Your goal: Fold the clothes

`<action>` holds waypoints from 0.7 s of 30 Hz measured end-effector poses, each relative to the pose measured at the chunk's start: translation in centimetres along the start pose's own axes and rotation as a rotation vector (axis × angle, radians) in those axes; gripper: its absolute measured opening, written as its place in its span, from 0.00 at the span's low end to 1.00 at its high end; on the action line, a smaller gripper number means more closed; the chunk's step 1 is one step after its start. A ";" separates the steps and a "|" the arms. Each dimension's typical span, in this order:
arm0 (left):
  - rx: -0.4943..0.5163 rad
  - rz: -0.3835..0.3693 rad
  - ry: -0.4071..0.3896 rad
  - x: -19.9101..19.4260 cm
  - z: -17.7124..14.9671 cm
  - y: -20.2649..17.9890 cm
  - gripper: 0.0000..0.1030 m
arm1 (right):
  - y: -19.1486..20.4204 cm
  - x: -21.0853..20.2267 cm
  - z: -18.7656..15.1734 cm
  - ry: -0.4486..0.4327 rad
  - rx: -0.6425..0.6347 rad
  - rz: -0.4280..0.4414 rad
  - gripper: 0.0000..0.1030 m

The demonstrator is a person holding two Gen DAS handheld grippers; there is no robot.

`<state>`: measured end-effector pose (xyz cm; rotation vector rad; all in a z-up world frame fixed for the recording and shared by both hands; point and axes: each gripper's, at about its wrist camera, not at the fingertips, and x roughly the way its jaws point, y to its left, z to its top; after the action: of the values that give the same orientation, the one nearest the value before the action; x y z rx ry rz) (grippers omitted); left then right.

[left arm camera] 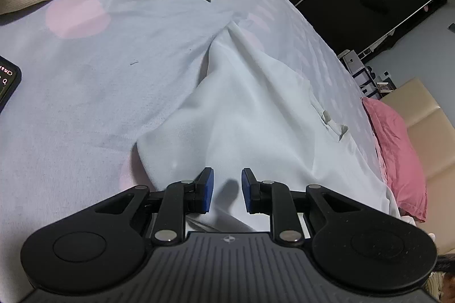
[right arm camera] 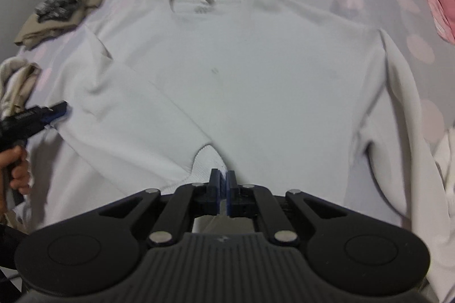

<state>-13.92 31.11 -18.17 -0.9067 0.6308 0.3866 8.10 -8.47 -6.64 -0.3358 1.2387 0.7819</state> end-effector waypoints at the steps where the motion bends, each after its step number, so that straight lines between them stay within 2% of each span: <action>1: 0.004 0.004 -0.008 -0.2 0.0 -0.2 0.19 | 0.1 0.7 -0.3 0.024 -0.005 -0.008 0.04; 5: 0.043 0.004 -0.088 -1.4 -0.2 -1.2 0.19 | 1.0 3.8 -1.4 0.144 -0.050 -0.026 0.04; 8: 0.054 -0.033 -0.125 -2.0 -0.1 -1.6 0.19 | 1.3 3.6 -1.5 0.163 -0.063 0.011 0.04; 13: 0.064 -0.018 -0.072 -1.0 -0.1 -1.9 0.20 | 0.8 2.9 -2.0 0.181 -0.053 0.053 0.04; 16: 0.073 0.018 -0.014 -0.1 -0.4 -1.7 0.20 | 1.3 3.6 -2.3 0.209 -0.089 -0.008 0.05; 19: 0.063 0.023 0.009 0.1 -0.4 -1.6 0.20 | 2.7 3.9 -1.9 0.221 -0.177 -0.138 0.15; 21: 0.064 0.025 0.014 0.0 -0.3 -1.6 0.20 | 4.3 3.2 -1.5 0.174 -0.247 -0.204 0.26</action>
<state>-13.09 29.94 -17.34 -0.8419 0.6637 0.3806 4.45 -5.29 -9.36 -0.7337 1.2479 0.7411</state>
